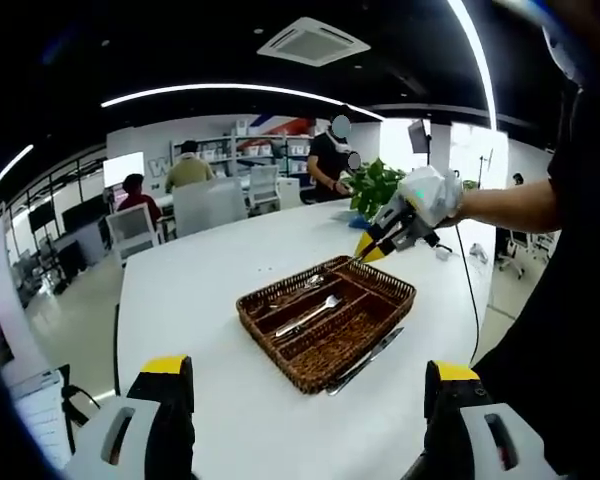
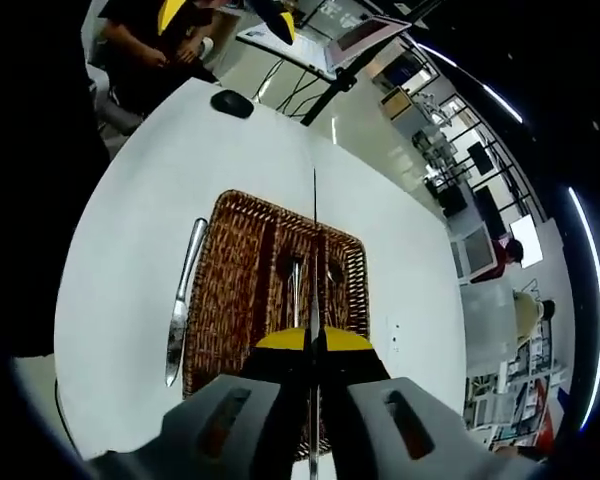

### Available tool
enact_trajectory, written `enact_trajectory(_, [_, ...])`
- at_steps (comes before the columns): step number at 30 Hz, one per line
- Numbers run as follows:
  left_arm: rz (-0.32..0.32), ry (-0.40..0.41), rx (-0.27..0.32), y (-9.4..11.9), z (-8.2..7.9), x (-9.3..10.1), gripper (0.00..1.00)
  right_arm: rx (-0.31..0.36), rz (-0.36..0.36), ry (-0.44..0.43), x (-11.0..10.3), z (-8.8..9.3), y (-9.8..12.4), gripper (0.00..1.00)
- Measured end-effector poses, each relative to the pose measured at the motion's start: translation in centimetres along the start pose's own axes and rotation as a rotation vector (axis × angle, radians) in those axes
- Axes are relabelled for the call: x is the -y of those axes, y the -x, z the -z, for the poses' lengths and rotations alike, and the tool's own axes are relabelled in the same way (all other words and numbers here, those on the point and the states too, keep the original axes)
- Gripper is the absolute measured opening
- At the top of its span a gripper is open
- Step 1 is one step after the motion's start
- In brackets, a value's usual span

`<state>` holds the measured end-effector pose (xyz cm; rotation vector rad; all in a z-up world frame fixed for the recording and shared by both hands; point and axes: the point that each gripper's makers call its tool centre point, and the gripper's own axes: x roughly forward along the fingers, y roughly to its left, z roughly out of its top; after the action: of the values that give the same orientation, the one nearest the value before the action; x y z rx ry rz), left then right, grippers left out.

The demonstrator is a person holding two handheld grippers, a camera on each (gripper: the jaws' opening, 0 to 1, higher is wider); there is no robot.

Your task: Arrange the knives, forks, and spoons in their matching storage slots by inserting each utensil handle-first until every utensil is classified and aligned in the correct compartment

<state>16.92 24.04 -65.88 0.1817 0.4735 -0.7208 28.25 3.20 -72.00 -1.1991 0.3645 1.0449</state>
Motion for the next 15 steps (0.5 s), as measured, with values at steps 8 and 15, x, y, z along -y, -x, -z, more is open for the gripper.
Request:
enact_trajectory(8, [-0.01, 0.012, 0.002, 0.1, 0.5, -0.2, 1.0, -0.009, 0.012, -0.014, -1.3, 0.9, -2.0, 0.0])
enact_trajectory(15, [-0.022, 0.012, 0.004, 0.3, 0.6, -0.3, 1.0, -0.013, 0.009, -0.019, -2.3, 1.2, -3.5, 0.0])
